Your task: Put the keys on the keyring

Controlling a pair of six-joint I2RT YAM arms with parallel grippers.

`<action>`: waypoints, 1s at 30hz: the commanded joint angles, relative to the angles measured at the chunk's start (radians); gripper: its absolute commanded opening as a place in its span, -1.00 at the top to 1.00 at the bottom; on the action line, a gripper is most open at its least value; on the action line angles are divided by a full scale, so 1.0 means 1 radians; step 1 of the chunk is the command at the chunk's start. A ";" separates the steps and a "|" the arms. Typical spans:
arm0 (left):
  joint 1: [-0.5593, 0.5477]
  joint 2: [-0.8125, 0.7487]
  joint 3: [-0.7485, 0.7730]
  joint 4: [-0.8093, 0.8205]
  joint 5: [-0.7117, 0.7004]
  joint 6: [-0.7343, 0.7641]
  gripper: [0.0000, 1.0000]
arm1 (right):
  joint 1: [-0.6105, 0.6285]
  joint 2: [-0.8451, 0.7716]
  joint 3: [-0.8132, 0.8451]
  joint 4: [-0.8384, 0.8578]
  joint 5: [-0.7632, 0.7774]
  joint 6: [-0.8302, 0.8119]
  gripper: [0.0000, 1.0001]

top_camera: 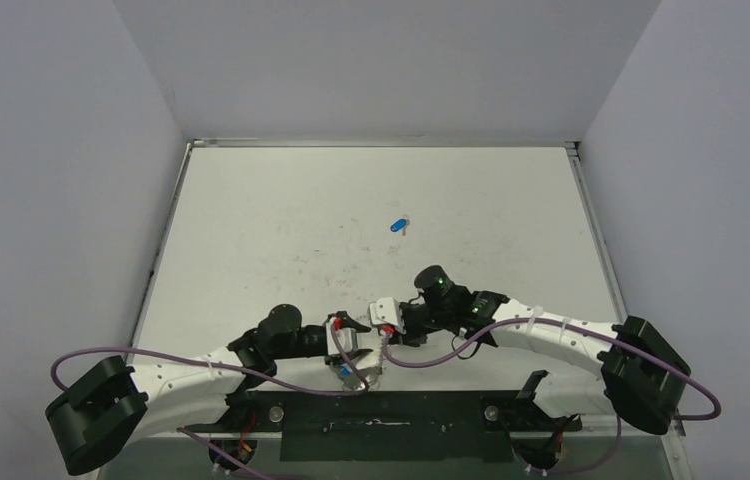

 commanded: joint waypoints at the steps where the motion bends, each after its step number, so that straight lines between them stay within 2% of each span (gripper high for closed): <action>1: -0.006 -0.025 0.043 -0.046 -0.018 -0.039 0.17 | -0.008 -0.084 -0.115 0.289 0.146 0.185 0.31; 6: -0.007 -0.041 0.036 -0.049 -0.048 -0.109 0.16 | -0.008 -0.096 -0.219 0.473 0.225 0.418 0.16; 9: -0.007 -0.055 0.029 -0.047 -0.079 -0.165 0.16 | -0.008 -0.075 -0.247 0.556 0.321 0.629 -0.12; 10: -0.007 -0.059 0.026 -0.049 -0.094 -0.181 0.16 | -0.009 -0.059 -0.241 0.551 0.361 0.702 -0.16; 17: -0.007 -0.110 -0.012 -0.058 -0.159 -0.256 0.16 | -0.008 0.059 -0.226 0.572 0.365 0.901 -0.02; 24: -0.009 -0.159 -0.031 -0.093 -0.175 -0.284 0.16 | -0.009 0.061 -0.236 0.517 0.363 0.963 0.13; 30: -0.009 -0.162 -0.032 -0.101 -0.173 -0.294 0.16 | -0.012 0.058 -0.257 0.490 0.310 1.057 0.16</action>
